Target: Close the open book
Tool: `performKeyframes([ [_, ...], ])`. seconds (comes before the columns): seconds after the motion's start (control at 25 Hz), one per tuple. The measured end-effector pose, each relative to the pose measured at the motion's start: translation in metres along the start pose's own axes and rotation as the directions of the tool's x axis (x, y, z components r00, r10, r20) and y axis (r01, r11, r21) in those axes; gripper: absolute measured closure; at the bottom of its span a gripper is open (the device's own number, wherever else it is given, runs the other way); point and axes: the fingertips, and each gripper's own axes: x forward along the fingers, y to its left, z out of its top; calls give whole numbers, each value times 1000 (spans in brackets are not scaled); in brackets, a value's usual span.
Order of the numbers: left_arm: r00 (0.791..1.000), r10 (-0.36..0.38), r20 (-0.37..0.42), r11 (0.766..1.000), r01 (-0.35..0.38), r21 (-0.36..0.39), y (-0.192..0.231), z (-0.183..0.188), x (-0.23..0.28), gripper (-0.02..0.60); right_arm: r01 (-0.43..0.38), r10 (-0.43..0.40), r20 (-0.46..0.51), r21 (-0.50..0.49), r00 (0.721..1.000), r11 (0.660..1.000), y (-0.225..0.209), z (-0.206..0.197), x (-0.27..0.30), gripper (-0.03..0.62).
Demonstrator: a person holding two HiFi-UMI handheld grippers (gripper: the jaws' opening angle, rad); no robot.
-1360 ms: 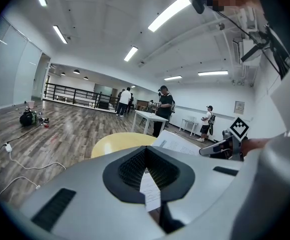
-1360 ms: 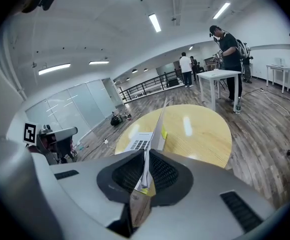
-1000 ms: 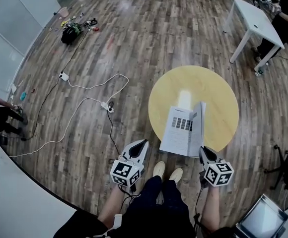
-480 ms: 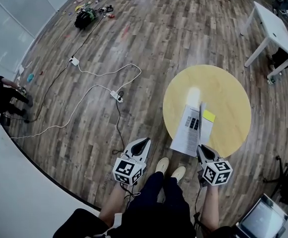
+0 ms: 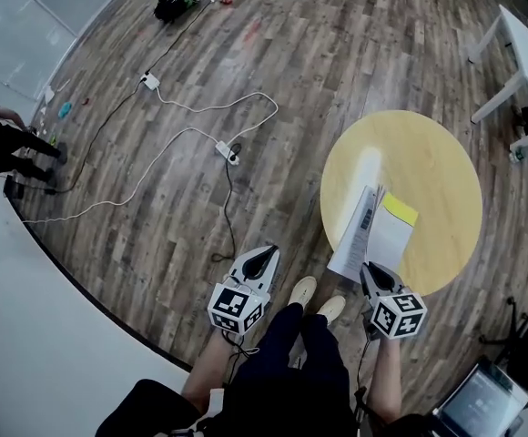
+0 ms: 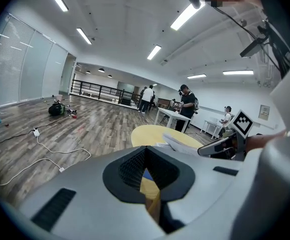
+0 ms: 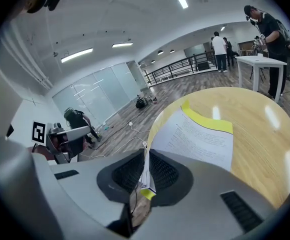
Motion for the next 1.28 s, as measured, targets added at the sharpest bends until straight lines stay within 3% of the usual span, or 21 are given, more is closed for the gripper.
performKeyframes([
  [0.64,998,51,-46,996,-54,-66,34,-52,14,583,-47,44,-127,-19,991,999,-3,-44,67,556],
  [1.28,996,61,-70,994,-67,-87,34,-60,13,583,-72,72,-153,4,986,997,0,-52,78,556],
])
